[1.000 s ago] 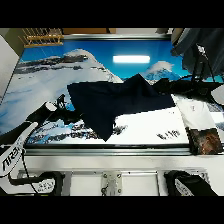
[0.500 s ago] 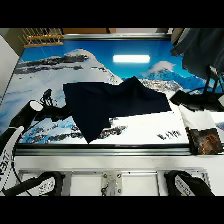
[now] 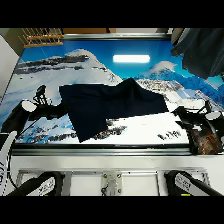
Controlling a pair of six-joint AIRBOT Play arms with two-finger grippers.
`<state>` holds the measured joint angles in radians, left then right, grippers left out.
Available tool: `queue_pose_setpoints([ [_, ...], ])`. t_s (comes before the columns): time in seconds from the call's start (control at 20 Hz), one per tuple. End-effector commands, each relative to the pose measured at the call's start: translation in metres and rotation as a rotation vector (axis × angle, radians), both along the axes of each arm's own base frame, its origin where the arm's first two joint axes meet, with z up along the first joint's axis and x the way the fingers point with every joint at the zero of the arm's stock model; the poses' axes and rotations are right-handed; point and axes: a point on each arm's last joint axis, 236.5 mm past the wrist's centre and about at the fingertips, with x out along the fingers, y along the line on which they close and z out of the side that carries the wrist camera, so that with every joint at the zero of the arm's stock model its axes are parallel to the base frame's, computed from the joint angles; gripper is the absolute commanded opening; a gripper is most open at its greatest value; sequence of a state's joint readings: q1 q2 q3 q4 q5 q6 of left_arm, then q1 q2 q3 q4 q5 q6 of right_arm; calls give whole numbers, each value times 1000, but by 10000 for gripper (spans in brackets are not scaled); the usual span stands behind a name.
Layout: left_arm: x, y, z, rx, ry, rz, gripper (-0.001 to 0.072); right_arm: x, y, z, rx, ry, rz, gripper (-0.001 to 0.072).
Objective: Fold the clothes and pants, and hang the long-sleeved shirts on hangers.
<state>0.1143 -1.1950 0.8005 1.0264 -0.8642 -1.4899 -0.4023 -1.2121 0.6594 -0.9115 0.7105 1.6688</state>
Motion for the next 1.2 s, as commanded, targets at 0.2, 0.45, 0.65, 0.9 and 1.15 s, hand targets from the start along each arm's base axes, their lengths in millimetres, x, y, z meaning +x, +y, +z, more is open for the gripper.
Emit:
queue_pose_setpoints([
  [0.2,1,1,2,3,-7,-1,12,68,42,-30,40,-125,84,589],
  [0.45,1,1,3,3,-8,-1,11,86,69,-25,-5,-170,238,143],
  [0.65,14,7,40,-14,-34,-17,11,101,71,32,-55,-261,419,7],
  [0.9,42,23,199,25,-275,-87,11,109,42,205,-221,-425,536,7],
  [1.15,6,14,388,123,-718,-72,11,65,33,369,-413,-641,499,7],
])
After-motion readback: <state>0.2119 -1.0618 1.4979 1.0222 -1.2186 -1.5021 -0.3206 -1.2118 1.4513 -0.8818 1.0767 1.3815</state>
